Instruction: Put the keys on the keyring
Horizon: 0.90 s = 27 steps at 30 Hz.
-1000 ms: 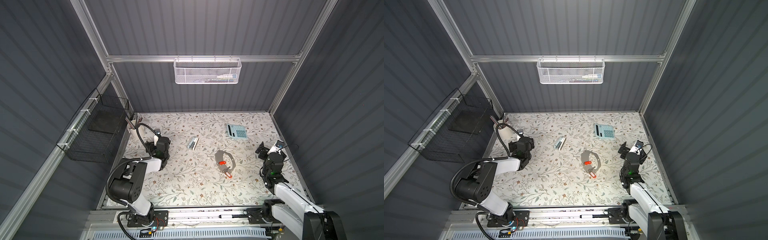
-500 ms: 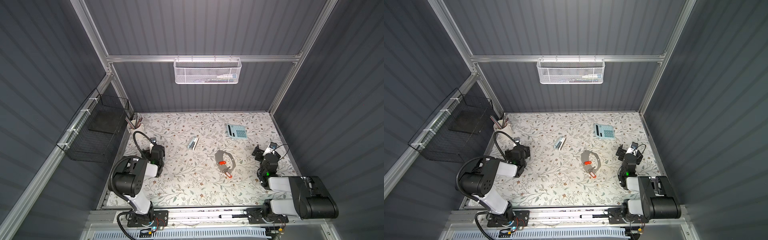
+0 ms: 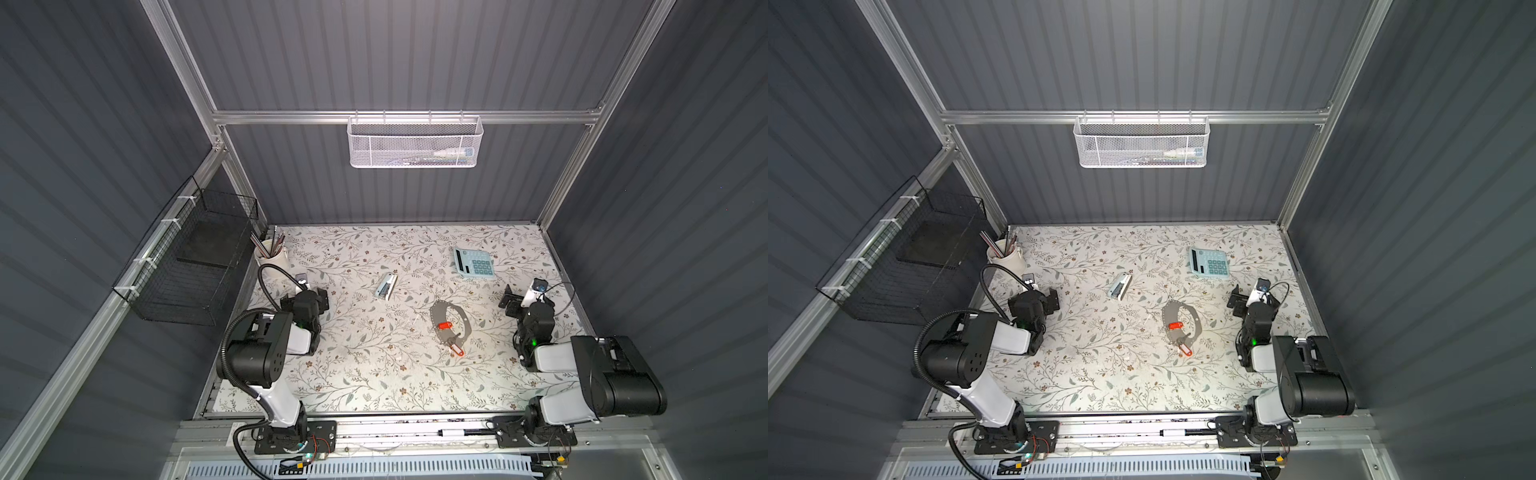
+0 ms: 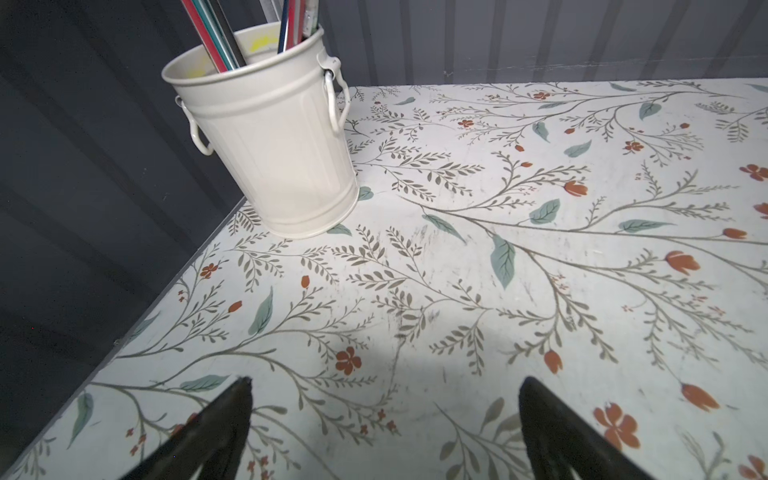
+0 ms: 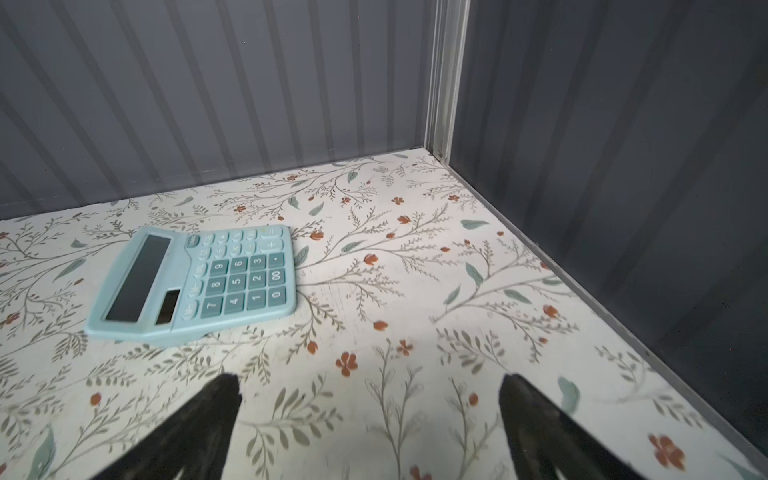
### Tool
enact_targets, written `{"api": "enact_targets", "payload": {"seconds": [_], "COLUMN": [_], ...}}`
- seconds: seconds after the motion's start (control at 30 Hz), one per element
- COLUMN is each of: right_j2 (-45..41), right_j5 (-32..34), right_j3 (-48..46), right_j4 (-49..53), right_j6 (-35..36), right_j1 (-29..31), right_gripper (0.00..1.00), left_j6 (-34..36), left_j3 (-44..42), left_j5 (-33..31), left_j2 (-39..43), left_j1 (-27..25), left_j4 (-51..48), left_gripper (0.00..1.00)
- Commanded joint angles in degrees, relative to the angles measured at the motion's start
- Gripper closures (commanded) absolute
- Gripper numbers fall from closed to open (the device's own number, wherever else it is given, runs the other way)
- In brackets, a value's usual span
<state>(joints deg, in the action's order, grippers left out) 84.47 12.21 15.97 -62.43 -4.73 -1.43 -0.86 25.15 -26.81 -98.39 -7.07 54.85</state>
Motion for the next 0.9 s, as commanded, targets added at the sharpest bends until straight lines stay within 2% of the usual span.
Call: {"api": "enact_targets", "payload": {"seconds": [0.0,0.07,0.13,0.87], "right_j2": [0.2,-1.0,-0.1,-0.2], "right_j5": [-3.4,-3.3,-3.4,-2.9], "right_j3": [1.7,2.3,1.8,2.1], "right_j4": [3.2,6.3,3.7,4.9], "right_j6": [-0.7,-1.0,-0.8,-0.7], "right_j1": [-1.4,-1.4,-1.4,-1.1], "right_gripper": [0.01,0.01,0.01,0.01], "left_j6": [0.0,0.6,0.3,0.4], "left_j3": [0.0,0.1,0.3,0.3], "left_j5": [1.0,1.2,1.2,1.2], "left_j2": [-0.2,-0.3,-0.1,-0.1], "left_j1": [-0.1,-0.7,-0.7,-0.7], "left_j4": [1.6,1.8,0.7,1.0], "left_gripper": [0.0,0.0,0.0,0.0]}}
